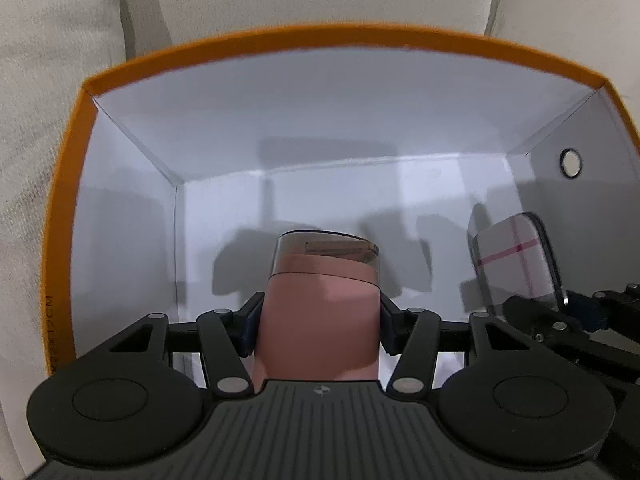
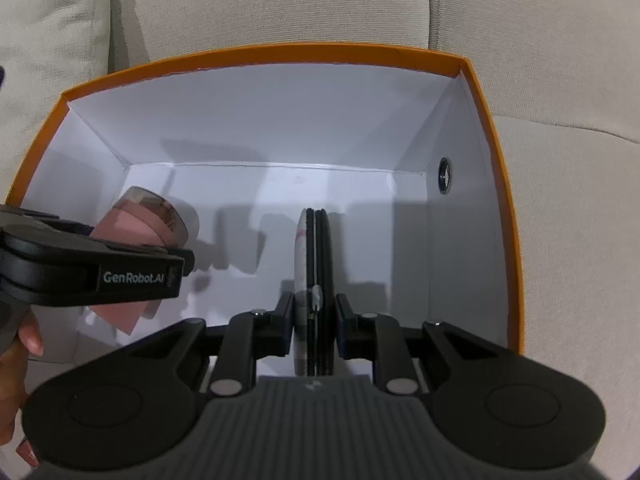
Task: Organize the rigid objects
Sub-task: 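Carry the tumbler and plaid case into the orange shoebox with both tools, then lower both items into the box and open both tools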
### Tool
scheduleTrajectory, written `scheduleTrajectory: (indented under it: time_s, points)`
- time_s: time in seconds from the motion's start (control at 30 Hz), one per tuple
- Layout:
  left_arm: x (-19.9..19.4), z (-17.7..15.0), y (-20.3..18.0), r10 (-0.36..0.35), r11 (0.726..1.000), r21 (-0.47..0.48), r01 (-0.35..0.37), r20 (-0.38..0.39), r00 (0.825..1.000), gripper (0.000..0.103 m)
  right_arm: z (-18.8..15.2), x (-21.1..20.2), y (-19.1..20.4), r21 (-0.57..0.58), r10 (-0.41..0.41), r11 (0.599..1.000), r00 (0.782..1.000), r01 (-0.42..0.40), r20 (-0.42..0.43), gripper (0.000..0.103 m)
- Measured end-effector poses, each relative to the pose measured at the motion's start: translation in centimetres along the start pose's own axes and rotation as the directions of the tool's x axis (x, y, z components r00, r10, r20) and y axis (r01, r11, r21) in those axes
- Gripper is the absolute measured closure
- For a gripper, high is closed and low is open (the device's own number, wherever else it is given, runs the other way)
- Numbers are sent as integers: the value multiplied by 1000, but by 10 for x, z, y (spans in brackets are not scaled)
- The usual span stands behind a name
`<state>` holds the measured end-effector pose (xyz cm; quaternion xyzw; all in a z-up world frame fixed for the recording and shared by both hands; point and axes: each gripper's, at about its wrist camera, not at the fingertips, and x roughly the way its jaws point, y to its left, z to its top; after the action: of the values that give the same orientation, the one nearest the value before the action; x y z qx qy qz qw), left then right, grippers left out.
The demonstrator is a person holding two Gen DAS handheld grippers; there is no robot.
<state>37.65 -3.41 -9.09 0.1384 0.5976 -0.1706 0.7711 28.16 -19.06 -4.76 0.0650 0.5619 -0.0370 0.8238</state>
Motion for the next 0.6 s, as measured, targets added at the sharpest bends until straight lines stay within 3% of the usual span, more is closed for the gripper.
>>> scheduleTrajectory:
  time_s: [0.4, 0.6]
  points:
    - [19, 2, -6, 2, 1000, 16, -1, -59, 998, 39, -2, 2, 7, -20, -31, 999, 1000, 31, -1, 81]
    - [22, 6, -8, -4, 999, 39, 6, -48, 999, 39, -4, 4, 10, -23, -57, 998, 998, 57, 3, 78]
